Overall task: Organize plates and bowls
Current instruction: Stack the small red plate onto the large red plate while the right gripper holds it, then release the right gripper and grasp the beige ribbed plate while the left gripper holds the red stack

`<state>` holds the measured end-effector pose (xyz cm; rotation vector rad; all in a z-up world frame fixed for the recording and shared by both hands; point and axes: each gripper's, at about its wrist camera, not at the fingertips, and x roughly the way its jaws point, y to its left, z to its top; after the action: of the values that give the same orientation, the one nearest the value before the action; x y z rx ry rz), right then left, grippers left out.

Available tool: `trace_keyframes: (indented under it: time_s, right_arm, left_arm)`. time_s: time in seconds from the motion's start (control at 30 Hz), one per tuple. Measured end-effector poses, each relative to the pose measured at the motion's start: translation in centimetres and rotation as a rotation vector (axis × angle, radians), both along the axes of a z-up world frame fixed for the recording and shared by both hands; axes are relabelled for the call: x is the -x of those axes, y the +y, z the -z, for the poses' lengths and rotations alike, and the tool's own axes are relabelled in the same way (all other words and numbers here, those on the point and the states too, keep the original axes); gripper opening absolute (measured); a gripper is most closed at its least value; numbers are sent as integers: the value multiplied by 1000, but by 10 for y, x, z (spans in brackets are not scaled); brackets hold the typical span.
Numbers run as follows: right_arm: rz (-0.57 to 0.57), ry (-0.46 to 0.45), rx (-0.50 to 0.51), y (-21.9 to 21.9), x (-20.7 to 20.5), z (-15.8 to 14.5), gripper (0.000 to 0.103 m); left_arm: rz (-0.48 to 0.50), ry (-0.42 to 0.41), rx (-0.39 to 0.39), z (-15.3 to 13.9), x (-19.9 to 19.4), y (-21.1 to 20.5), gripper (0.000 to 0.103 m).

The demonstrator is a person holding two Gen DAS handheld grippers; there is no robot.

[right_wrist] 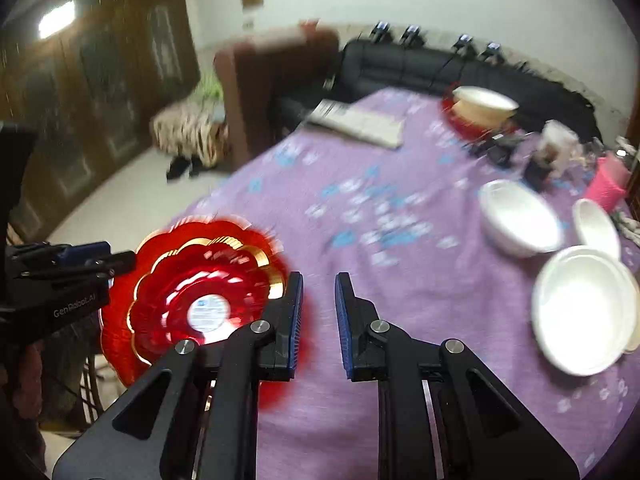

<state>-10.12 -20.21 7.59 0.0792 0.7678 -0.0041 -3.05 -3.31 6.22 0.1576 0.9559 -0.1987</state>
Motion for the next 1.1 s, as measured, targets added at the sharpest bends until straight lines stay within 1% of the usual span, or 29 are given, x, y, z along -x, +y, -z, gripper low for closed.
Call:
trace_keyframes:
  time_s: [0.03, 0.07, 0.1, 0.13, 0.2, 0.27, 0.3, 0.4, 0.47, 0.53, 0.57, 0.67, 0.77, 0.83, 0.9, 0.97, 1.0, 1.03, 1.1]
  right_arm:
    - [32, -18, 8, -20, 10, -6, 16]
    - [77, -30, 18, -41, 19, -11, 16]
    - [112, -36, 15, -62, 30, -15, 16]
    - [146, -37, -9, -91, 44, -18, 16]
    - [231, -21, -75, -145, 71, -21, 16]
    - [294, 0, -147, -188, 93, -22, 16]
    - [336, 7, -177, -211, 105, -23, 16]
    - [437, 16, -203, -254, 129, -24, 16]
    - [468, 27, -244, -277, 134, -19, 16]
    - [493, 47, -276, -292, 138, -12, 16]
    - [517, 37, -287, -301, 142, -9, 16]
    - [598, 26, -345, -333, 157, 7, 15]
    - [677, 13, -405, -366, 170, 20, 16]
    - [705, 17, -427, -385, 172, 28, 16]
    - [723, 15, -454, -400, 173, 35, 16]
    - [728, 7, -502, -415, 172, 43, 16]
    - [730, 0, -532, -421, 170, 46, 17]
    - [730, 5, -550, -426, 166, 49, 20]
    - [723, 17, -570, -432, 157, 55, 21]
  left_arm:
    - [55, -1, 26, -5, 6, -23, 67]
    - [90, -2, 42, -8, 10, -39, 77]
    - [129, -4, 56, -11, 15, -58, 79]
    - [174, 0, 66, -12, 19, -78, 79]
    - [248, 41, 82, -10, 21, -120, 79]
    - [294, 92, 99, -2, 19, -161, 79]
    - [310, 111, 96, 4, 17, -181, 79]
    - [312, 153, 78, 20, 11, -225, 79]
    - [304, 176, 83, 29, 7, -252, 79]
    - [286, 196, 76, 36, 4, -264, 79]
    - [297, 205, 90, 36, 6, -270, 79]
    - [363, 214, 95, 33, 20, -283, 79]
    - [424, 214, 132, 22, 41, -294, 79]
    - [471, 237, 156, 17, 55, -303, 79]
    - [538, 271, 181, 12, 74, -316, 79]
    - [574, 280, 173, 9, 89, -328, 79]
    - [586, 284, 168, 10, 95, -333, 79]
    - [592, 296, 163, 11, 99, -338, 79]
    - [595, 329, 157, 16, 102, -344, 79]
